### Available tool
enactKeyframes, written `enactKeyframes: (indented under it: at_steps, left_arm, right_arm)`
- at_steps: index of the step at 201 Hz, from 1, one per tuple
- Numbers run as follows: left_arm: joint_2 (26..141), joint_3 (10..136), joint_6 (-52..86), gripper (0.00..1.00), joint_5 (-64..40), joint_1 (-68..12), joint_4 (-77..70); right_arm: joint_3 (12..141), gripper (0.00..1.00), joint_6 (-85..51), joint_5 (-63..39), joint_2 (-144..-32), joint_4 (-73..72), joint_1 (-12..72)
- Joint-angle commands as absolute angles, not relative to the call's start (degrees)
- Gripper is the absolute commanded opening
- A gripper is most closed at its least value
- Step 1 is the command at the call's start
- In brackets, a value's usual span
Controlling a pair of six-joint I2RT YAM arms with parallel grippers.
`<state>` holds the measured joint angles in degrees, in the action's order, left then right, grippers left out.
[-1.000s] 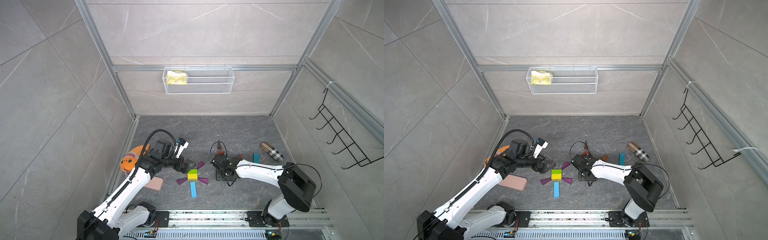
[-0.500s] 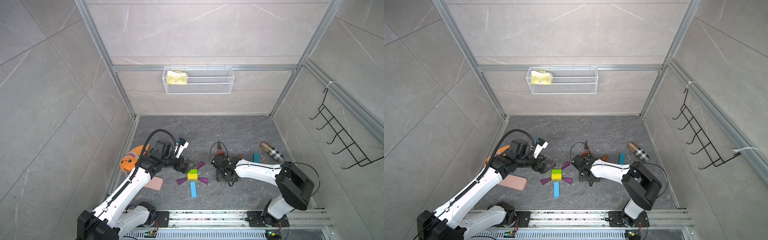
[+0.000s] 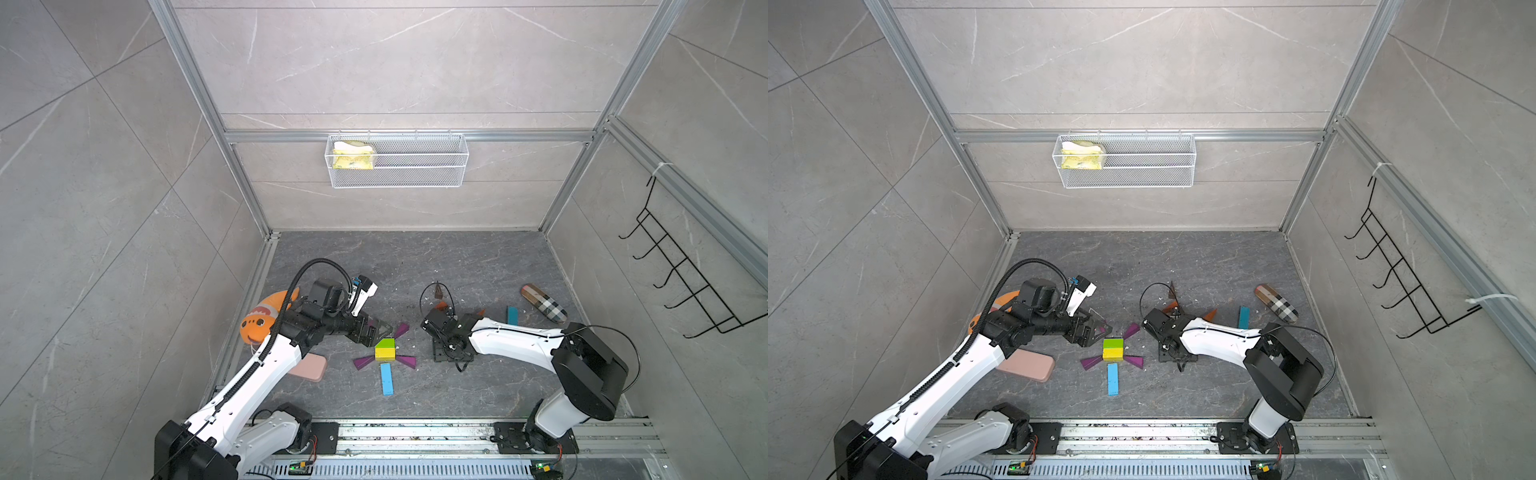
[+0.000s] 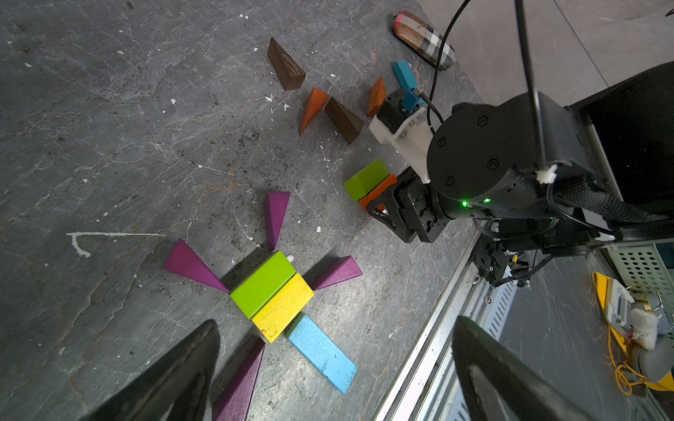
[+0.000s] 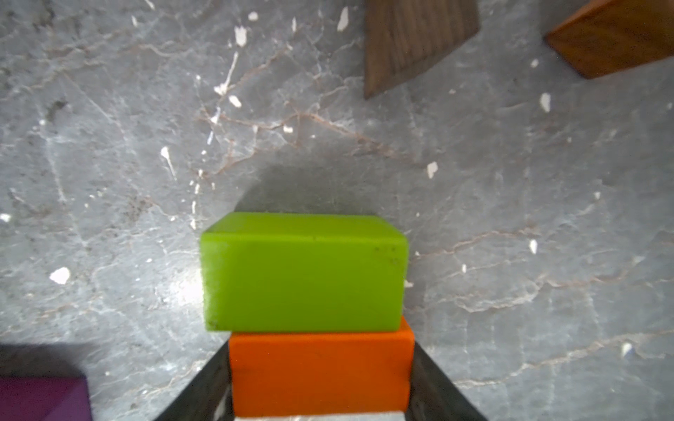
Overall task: Assemble a small pinwheel with building blocks
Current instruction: Assemble the building block at the center of the board.
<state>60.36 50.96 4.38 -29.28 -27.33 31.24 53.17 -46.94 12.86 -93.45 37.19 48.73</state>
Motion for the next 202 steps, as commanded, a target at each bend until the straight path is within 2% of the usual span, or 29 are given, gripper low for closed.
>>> enactKeyframes:
  at_steps: [1,66,142,174,176,179,182,202]
  left_arm:
    - [60.49,51.69,4.39,1.0,-31.48,-26.92,30.06]
    - [60.6,51.71,4.41,1.0,-31.48,-26.97,30.08]
    - [60.6,51.73,4.37,1.0,-31.94,-26.98,30.08]
    - [58.8,50.93,2.85,1.0,-30.79,-26.98,29.08]
    - [58.53,50.79,2.71,1.0,-30.39,-26.92,28.91]
    - [58.29,50.57,2.59,1.0,-29.74,-26.97,28.63]
    - [57.92,50.35,2.49,1.0,-29.33,-26.96,28.19]
    - [56.79,48.76,1.85,1.0,-28.33,-26.94,24.92]
  right_arm:
    - [54.22,0.65,-46.77,13.16,-94.63,37.22,48.6]
    - [55.41,0.62,-46.3,13.07,-95.43,37.24,48.6]
    - [55.66,0.72,-46.71,14.49,-95.17,38.7,48.57]
    - [55.55,0.78,-45.6,15.11,-93.01,38.66,48.55]
    - [55.55,0.82,-45.48,15.2,-92.77,38.67,48.59]
    - [55.68,0.95,-45.28,15.2,-92.32,38.67,48.6]
    - [55.72,0.99,-45.08,15.27,-92.13,38.67,48.58]
    - [56.17,1.0,-43.62,16.24,-88.6,38.89,48.58]
